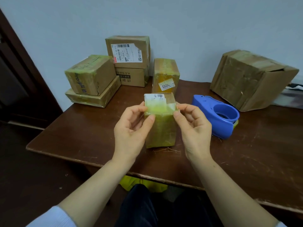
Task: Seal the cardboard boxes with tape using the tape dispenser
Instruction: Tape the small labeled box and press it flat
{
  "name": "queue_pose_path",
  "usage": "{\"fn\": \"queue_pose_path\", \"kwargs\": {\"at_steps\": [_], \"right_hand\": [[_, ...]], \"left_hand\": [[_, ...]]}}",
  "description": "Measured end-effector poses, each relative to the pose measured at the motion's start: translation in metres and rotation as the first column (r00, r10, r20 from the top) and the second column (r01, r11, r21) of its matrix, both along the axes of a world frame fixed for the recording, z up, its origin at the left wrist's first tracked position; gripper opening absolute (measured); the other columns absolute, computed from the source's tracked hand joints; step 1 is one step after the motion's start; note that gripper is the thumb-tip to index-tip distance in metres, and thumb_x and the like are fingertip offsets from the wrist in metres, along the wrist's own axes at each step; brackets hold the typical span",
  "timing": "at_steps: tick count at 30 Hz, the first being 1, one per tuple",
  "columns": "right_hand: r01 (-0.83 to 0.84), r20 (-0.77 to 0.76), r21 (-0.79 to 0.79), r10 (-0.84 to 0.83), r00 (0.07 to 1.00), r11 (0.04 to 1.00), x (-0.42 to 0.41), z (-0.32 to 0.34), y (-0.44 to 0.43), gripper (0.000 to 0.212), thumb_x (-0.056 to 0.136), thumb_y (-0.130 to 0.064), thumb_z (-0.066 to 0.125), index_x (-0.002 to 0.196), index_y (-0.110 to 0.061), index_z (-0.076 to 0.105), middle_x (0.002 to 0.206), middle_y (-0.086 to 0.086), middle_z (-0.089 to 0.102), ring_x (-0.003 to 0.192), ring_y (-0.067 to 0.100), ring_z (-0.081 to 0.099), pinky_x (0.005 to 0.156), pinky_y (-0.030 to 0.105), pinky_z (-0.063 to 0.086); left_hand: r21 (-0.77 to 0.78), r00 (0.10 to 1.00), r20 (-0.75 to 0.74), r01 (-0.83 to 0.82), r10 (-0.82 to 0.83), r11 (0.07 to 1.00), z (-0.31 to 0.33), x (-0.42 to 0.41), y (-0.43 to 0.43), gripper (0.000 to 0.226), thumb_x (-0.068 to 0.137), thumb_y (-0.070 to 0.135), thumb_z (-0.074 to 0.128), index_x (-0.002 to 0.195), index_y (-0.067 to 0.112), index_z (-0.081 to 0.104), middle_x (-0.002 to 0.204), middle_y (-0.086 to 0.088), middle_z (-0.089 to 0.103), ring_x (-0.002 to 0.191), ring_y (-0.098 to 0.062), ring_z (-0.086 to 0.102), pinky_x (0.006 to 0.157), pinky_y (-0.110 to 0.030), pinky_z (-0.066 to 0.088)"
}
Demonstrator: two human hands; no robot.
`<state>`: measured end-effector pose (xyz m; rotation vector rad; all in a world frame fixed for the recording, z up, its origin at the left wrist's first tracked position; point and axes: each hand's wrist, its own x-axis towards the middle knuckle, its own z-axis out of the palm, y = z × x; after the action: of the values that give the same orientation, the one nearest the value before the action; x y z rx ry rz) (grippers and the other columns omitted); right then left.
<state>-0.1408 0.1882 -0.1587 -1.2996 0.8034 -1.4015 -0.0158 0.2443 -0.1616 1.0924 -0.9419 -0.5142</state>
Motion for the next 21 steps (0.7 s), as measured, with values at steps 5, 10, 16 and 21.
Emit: {"fn": "queue_pose_path", "kwargs": {"at_steps": [5, 10, 16, 21], "right_hand": [[0.038, 0.005, -0.005, -0.038, 0.999, 0.999, 0.001, -0.003, 0.004, 0.012, 0.079, -0.008, 0.073, 0.085, -0.013, 0.064, 0.107, 0.007, 0.069, 0.104, 0.012, 0.066, 0.089, 0.029, 0.053], [0.104, -0.056, -0.017, -0.105, 0.993, 0.994, -0.002, 0.0, 0.002, 0.019, 0.078, -0.007, 0.074, 0.07, -0.01, 0.058, 0.099, -0.003, 0.07, 0.095, 0.008, 0.068, 0.079, 0.024, 0.055], [0.21, -0.371, -0.078, -0.224, 0.901, 0.975, 0.006, 0.008, -0.008, 0.018, 0.079, -0.016, 0.068, 0.08, -0.026, 0.053, 0.096, -0.004, 0.06, 0.081, 0.003, 0.055, 0.073, 0.024, 0.046], [0.104, -0.402, 0.026, -0.085, 0.912, 0.994, 0.003, 0.011, -0.012, 0.054, 0.084, -0.032, 0.068, 0.133, -0.027, 0.046, 0.115, -0.005, 0.051, 0.094, 0.001, 0.055, 0.083, 0.018, 0.048]], "left_hand": [[-0.031, 0.996, 0.017, -0.082, 0.083, 0.996, -0.001, -0.009, 0.0, 0.006, 0.08, 0.017, 0.069, 0.084, 0.02, 0.065, 0.105, 0.005, 0.07, 0.115, -0.01, 0.061, 0.089, -0.022, 0.052], [0.001, 0.983, 0.058, -0.176, 0.176, 0.984, 0.001, -0.018, -0.005, 0.016, 0.081, 0.003, 0.072, 0.076, 0.017, 0.065, 0.105, -0.003, 0.07, 0.1, -0.007, 0.068, 0.08, -0.023, 0.056], [0.149, 0.961, 0.092, -0.273, 0.261, 0.95, 0.007, -0.018, -0.015, 0.022, 0.08, 0.009, 0.07, 0.091, 0.026, 0.061, 0.104, 0.0, 0.065, 0.094, -0.008, 0.064, 0.075, -0.015, 0.05], [0.25, 0.975, 0.148, -0.197, 0.164, 0.948, 0.008, -0.021, -0.018, 0.048, 0.087, 0.028, 0.066, 0.132, 0.028, 0.049, 0.114, 0.012, 0.045, 0.099, 0.009, 0.051, 0.084, -0.009, 0.043]]}}
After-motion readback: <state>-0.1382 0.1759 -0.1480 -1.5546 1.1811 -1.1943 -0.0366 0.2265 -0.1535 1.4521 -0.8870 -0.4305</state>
